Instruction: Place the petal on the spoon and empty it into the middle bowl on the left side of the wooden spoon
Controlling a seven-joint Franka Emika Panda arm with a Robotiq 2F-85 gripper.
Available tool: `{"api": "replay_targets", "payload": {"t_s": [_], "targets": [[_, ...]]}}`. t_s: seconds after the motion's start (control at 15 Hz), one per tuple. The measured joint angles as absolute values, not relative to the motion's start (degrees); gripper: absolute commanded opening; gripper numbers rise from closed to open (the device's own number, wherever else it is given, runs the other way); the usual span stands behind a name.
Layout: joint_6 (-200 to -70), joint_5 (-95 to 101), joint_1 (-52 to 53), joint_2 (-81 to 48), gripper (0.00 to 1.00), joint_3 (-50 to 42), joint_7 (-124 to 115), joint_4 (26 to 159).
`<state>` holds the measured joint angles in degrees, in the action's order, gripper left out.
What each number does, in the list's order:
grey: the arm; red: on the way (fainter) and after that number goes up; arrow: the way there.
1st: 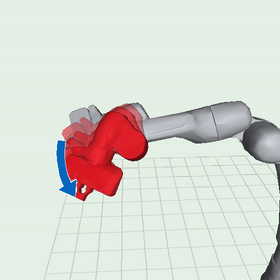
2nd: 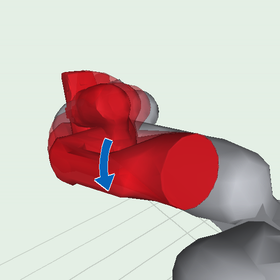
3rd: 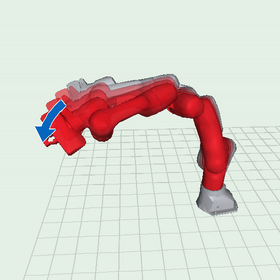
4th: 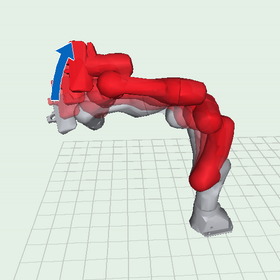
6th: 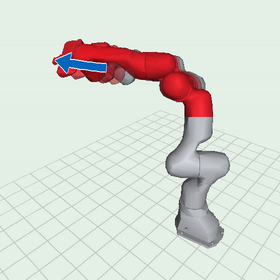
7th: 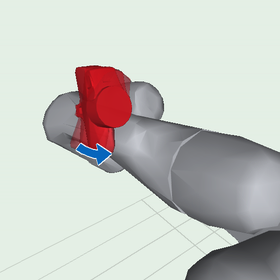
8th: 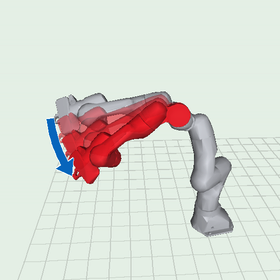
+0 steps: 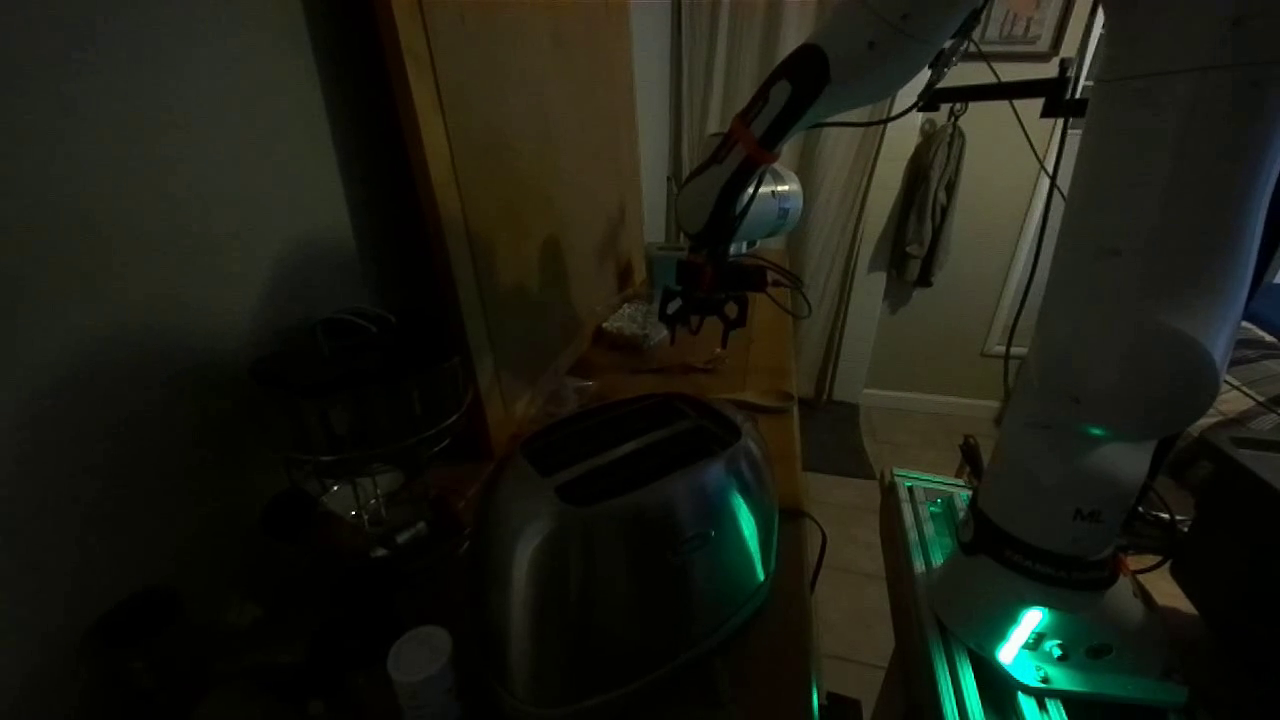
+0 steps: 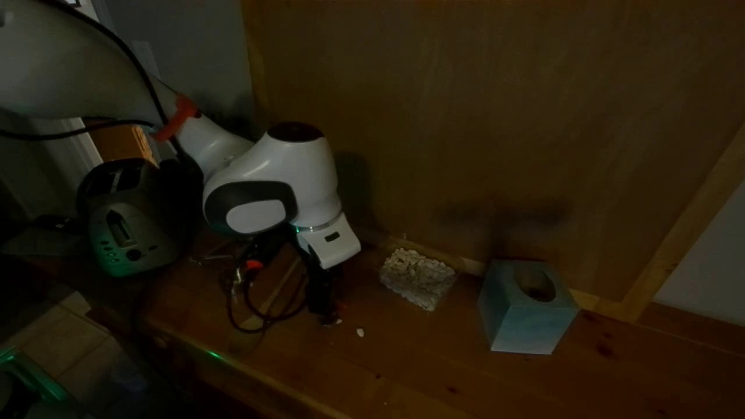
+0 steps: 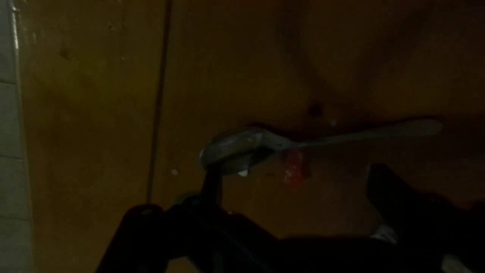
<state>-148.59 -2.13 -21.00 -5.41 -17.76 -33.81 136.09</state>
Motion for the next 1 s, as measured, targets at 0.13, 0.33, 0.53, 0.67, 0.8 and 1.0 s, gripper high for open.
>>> {"api": "replay_targets", "payload": {"t_s": [0.13,0.33,0.53,0.67,0.8,1.0], "targets": [[-149.7,-2.53,-20.77,-7.1,0.72,-17.77,-33.77,134.61],[-150.51,-2.63,-20.61,-9.34,0.59,-18.01,-33.77,132.59],[-150.56,-2.65,-20.53,-11.3,0.45,-18.38,-33.77,131.13],[-150.53,-2.65,-20.31,-12.54,0.5,-18.79,-33.77,130.51],[-150.41,-2.65,-20.01,-13.6,0.51,-19.23,-33.77,130.06],[-150.16,-2.65,-19.54,-14.6,0.35,-19.71,-33.77,129.53]]}}
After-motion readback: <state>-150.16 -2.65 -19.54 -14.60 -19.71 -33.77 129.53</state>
